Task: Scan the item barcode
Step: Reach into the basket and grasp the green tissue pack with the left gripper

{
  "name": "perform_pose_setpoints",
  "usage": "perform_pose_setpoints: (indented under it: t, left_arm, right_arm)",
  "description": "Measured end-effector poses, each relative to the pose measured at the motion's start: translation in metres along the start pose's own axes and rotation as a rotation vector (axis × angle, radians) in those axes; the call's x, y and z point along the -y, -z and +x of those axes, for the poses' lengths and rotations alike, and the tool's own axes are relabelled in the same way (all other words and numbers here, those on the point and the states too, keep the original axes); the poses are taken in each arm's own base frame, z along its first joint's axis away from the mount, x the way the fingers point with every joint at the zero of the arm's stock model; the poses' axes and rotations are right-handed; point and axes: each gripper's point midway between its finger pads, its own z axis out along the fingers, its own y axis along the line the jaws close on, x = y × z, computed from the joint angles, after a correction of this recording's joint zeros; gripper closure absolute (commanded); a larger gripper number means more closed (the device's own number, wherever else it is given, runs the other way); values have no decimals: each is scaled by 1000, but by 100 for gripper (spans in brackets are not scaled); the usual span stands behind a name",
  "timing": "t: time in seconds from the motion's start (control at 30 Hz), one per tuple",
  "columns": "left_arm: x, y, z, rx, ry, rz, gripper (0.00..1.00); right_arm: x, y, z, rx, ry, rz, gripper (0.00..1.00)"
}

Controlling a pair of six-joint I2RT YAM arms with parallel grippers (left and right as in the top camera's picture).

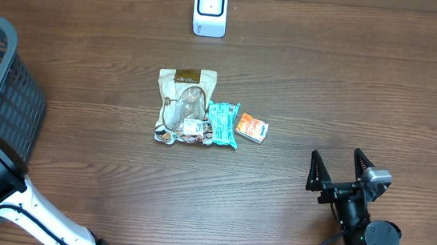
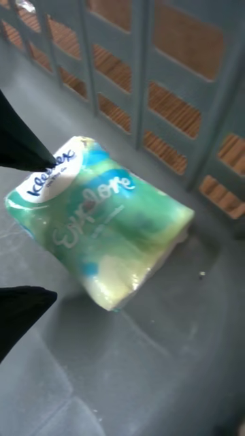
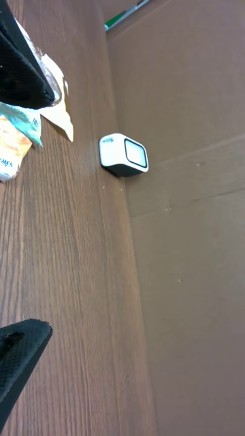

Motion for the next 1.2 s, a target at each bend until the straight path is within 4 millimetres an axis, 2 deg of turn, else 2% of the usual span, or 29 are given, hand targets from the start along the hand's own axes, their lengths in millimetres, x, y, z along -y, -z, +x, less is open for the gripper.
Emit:
perform_pose_setpoints:
  t: [0.2, 0.33, 0.63, 0.87, 0.93, 1.0, 1.07, 1.2]
  left_arm:
    - [4, -10, 2, 22, -22, -4, 62]
    - [4, -14, 3, 33, -28, -14, 96]
    - [2, -13, 7, 15, -46, -27, 96]
    - [1, 1, 14, -4, -26, -11, 96]
    - [-2, 13, 10, 21, -1, -11, 96]
    - [-11, 36, 0, 76, 46, -13, 96]
    - [-23, 72, -14, 158, 111, -16, 96]
    - [-44, 158, -31, 334, 269, 36, 96]
  right_arm:
    - [0, 0, 0, 0, 0, 0, 0]
    - [0, 0, 0, 0, 0, 0, 0]
    - [0, 0, 0, 0, 0, 0, 0]
    - [0, 0, 0, 0, 0, 0, 0]
    - [0, 0, 0, 0, 0, 0, 0]
    - [0, 0, 0, 0, 0, 0, 0]
    - [0, 0, 0, 0, 0, 0, 0]
    - [0, 0, 0, 0, 0, 0, 0]
